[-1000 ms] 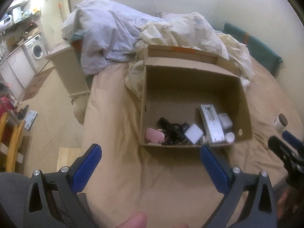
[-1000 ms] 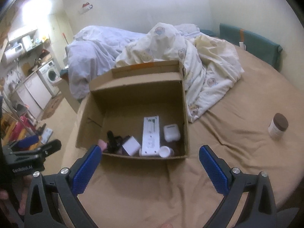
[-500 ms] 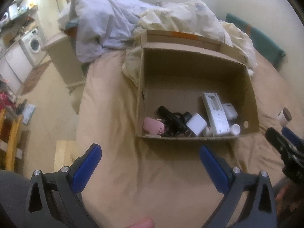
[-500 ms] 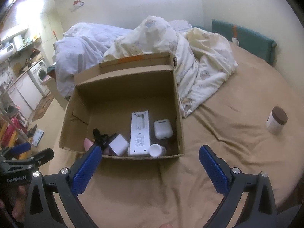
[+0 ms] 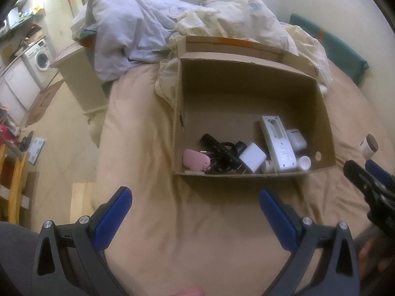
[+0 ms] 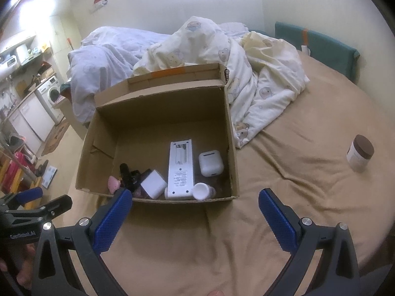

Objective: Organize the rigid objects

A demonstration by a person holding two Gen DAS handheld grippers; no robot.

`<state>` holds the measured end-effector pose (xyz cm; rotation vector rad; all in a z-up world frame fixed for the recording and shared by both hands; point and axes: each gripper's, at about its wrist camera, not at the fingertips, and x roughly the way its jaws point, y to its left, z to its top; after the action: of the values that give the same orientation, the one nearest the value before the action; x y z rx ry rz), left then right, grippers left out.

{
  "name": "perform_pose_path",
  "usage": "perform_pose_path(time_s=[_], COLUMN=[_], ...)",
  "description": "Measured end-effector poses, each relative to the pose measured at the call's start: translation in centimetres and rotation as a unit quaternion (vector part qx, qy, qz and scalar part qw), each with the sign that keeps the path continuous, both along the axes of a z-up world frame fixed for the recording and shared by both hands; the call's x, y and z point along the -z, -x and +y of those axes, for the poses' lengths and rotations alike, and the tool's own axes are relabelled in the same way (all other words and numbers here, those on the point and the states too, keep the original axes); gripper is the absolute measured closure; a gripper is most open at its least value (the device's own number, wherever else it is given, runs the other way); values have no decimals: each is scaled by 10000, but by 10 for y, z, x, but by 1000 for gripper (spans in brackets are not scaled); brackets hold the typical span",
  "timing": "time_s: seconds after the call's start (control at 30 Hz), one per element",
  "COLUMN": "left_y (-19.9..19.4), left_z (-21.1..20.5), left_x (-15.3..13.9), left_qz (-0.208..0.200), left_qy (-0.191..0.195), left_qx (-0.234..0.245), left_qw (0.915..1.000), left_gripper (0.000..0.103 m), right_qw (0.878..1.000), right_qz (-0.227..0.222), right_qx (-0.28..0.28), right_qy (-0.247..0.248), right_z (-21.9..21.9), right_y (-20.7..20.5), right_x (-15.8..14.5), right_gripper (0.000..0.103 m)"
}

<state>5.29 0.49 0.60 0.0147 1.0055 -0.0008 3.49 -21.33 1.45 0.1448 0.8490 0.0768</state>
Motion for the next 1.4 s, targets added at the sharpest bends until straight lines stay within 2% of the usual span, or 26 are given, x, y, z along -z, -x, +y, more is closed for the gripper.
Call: perform_pose_path(time_s=[1.4], left_y=[0], left_z=[0], left_x=[2], left_qz=[78], left_qy=[62], left_qx=[6], left_qw=[9999], left_gripper=[0], right_qw=[10000], right_qz=[54], right_qx=[-46], right_qy=[3], right_z=[3], right_y=[0], right_x=[1], right_gripper=[0])
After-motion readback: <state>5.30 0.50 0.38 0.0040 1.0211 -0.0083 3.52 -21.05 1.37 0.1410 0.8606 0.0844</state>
